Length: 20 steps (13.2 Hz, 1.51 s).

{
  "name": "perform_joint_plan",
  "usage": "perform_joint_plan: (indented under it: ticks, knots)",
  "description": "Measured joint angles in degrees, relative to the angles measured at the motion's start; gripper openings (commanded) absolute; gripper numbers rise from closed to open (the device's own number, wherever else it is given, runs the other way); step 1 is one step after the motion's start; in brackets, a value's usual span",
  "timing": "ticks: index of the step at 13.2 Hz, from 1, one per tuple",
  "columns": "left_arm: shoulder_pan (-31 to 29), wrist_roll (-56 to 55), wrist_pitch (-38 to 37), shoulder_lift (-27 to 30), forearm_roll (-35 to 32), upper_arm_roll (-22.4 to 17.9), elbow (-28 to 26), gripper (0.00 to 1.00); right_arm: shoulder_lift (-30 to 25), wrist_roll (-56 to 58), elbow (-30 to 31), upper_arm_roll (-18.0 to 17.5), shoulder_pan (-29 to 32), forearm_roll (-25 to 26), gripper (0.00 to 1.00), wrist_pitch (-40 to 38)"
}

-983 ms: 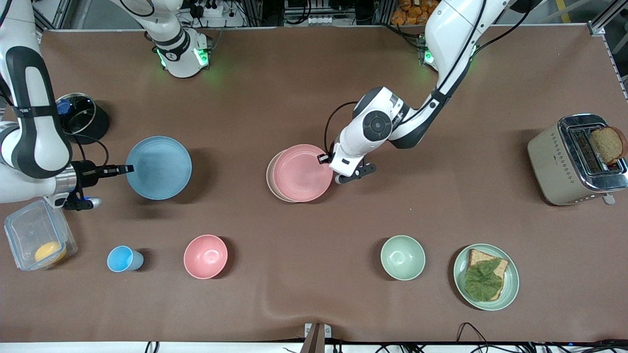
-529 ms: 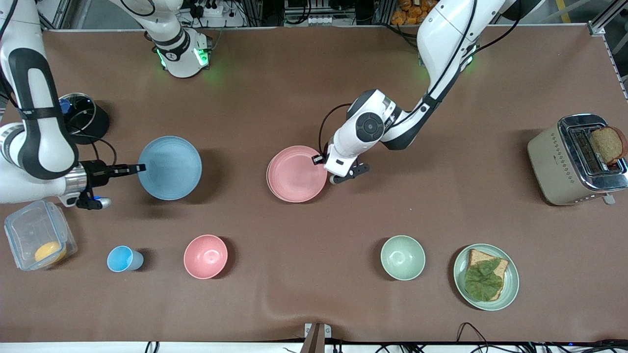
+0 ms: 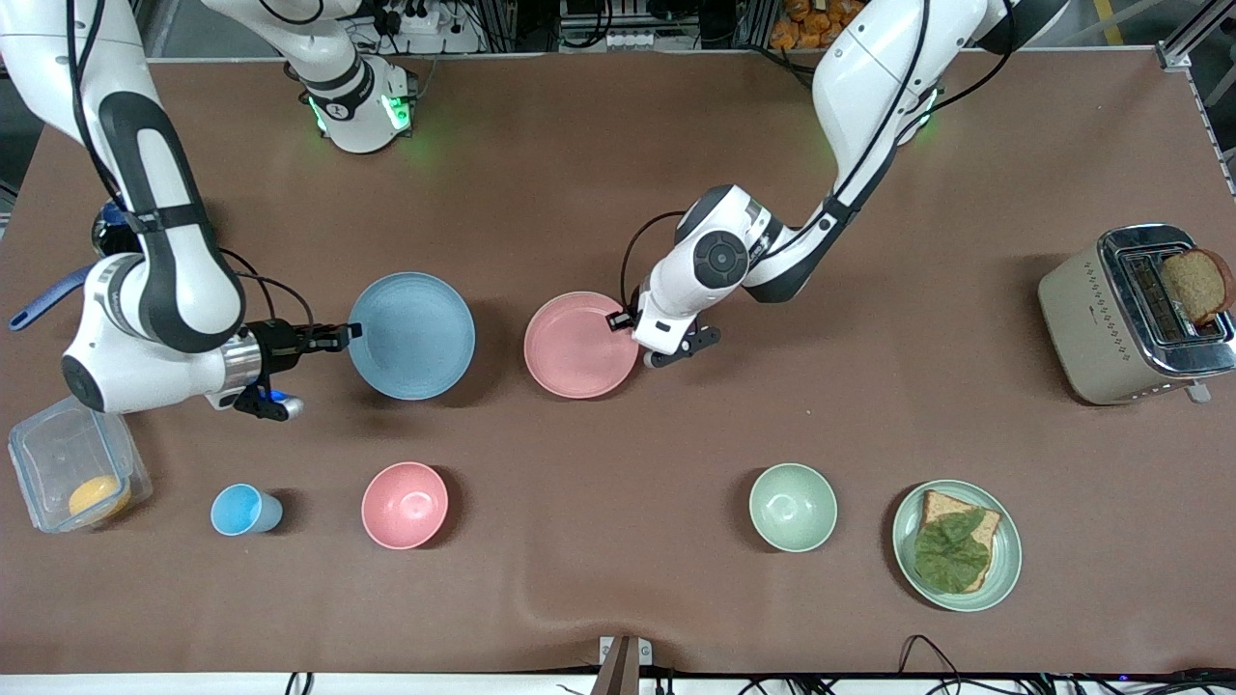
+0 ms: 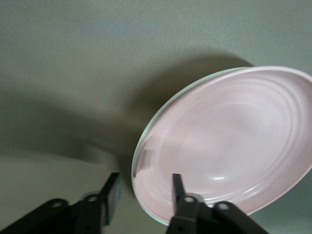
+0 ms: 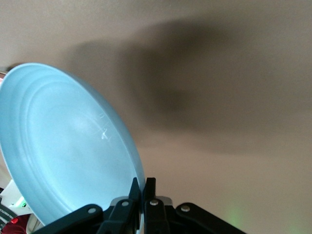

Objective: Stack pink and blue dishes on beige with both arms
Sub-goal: 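Withdraw the left gripper while the right gripper lowers the blue plate onto pink, then open the right gripper to release the blue plate on the stack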

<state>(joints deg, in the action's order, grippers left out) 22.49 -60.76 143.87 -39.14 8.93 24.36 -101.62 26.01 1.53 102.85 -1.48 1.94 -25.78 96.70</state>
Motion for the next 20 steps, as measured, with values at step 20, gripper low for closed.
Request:
perform_joint_plan:
  ticks: [20]
  knots:
    - [-28.3, 47.0, -44.6, 38.8, -12.9, -3.6, 4.9, 1.00, -5.0, -26.1, 12.5, -0.1, -28.8, -7.1, 0.00, 32.0]
